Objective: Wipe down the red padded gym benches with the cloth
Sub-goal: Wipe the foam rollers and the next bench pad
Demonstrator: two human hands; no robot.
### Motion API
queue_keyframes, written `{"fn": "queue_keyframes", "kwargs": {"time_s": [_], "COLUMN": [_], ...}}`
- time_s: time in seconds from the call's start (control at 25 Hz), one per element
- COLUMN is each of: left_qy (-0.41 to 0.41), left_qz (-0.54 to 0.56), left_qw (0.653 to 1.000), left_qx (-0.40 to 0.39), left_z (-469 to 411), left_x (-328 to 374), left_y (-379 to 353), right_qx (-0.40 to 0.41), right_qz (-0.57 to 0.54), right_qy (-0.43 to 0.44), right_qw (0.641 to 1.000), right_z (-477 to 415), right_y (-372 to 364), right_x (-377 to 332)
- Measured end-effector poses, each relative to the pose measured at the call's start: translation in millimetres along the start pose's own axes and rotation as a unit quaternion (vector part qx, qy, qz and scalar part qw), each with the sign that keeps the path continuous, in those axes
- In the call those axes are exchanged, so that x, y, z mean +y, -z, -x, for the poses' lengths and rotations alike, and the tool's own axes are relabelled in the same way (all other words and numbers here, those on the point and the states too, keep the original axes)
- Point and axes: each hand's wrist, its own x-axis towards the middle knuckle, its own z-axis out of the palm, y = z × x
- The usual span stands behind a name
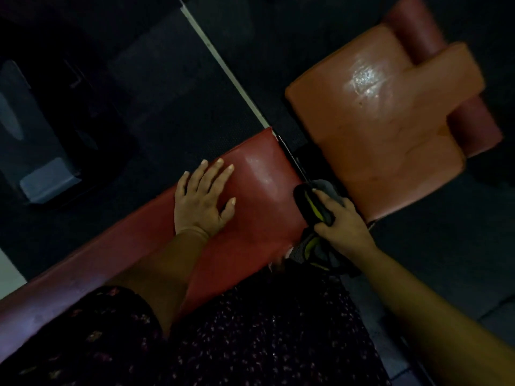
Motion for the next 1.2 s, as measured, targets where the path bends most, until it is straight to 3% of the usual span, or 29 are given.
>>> {"fn": "queue_keyframes", "kwargs": {"time_s": [0.12, 0.24, 0.36, 0.48, 0.56, 0.72, 0.84, 1.0, 1.04, 1.16, 1.2], "left_qy": [0.005, -0.019, -0.140, -0.247, -0.269, -0.258, -0.262, -0.265, -0.263, -0.270, -0.273], "left_qz": [-0.001, 0.023, 0.060, 0.035, 0.016, -0.008, -0.024, -0.036, -0.039, -0.030, -0.026], "left_qw": [1.000, 1.000, 0.988, 0.968, 0.961, 0.963, 0.961, 0.960, 0.961, 0.960, 0.959], "left_qx": [-0.006, 0.009, -0.003, -0.032, -0.066, -0.084, -0.083, -0.084, -0.079, -0.068, -0.064], "left_z": [-0.8, 0.0, 10.9, 38.3, 49.9, 54.9, 54.9, 54.6, 54.5, 55.0, 55.8], "left_x": [1.1, 1.0, -3.1, -6.2, -12.3, -15.2, -15.6, -16.2, -15.0, -18.2, -19.1], "left_y": [0.0, 4.4, 9.2, 14.9, 13.1, 8.7, 8.3, 8.6, 8.6, 6.4, 5.5], "right_qx": [0.044, 0.060, 0.092, 0.112, 0.147, 0.183, 0.158, 0.217, 0.233, 0.234, 0.213], "right_qz": [-0.059, 0.051, 0.069, -0.078, -0.260, -0.574, -0.624, -0.655, -0.650, -0.560, -0.551], "right_qy": [-0.087, -0.019, -0.040, -0.103, -0.156, -0.181, -0.182, -0.189, -0.182, -0.173, -0.183], "right_qw": [0.993, 0.997, 0.993, 0.985, 0.942, 0.778, 0.743, 0.699, 0.701, 0.775, 0.786], "right_z": [-6.4, 14.0, 35.1, 33.8, 29.0, 43.9, 48.0, 42.9, 47.3, 73.5, 78.6], "right_y": [-9.1, -23.3, -34.9, -40.3, -44.7, -78.6, -102.9, -106.4, -111.2, -142.4, -150.6], "right_x": [-2.7, -8.4, 5.5, 6.8, -0.9, -13.9, -16.3, -28.4, -35.7, -51.9, -50.9]}}
